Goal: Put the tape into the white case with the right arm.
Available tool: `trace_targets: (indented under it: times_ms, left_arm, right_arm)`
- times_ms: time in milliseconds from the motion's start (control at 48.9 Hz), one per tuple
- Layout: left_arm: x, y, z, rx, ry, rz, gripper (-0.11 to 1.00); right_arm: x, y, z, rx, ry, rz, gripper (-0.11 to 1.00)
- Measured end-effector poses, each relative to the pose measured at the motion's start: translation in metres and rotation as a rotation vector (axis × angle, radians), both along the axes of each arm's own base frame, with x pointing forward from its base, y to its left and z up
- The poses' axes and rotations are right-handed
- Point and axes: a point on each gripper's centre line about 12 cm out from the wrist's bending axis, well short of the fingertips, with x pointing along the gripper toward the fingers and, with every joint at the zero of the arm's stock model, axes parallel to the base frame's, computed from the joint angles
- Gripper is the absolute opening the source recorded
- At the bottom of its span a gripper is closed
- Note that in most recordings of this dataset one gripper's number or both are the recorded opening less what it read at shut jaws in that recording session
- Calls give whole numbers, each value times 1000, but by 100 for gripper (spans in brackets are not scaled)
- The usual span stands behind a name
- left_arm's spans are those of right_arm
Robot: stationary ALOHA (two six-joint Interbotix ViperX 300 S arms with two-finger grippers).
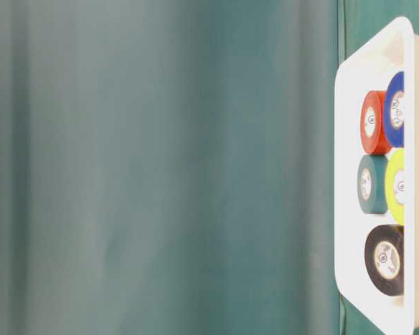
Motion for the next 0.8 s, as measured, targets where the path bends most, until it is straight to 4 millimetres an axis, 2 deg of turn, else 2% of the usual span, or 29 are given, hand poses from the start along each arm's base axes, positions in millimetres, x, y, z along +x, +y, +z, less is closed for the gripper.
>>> trace_targets:
  times_ms: [225,532,798]
  left_arm:
    - [0,0,0,0,0,-2,0]
    - [-1,0,-4,0,9,-2,0]
    - [-1,0,-7,1,17,0,0]
  right_arm:
    - [3,2,-5,9,20,24,63]
    - [6,24,-14,9,-11,183,63]
    - [4,22,-19,12,20,168,63]
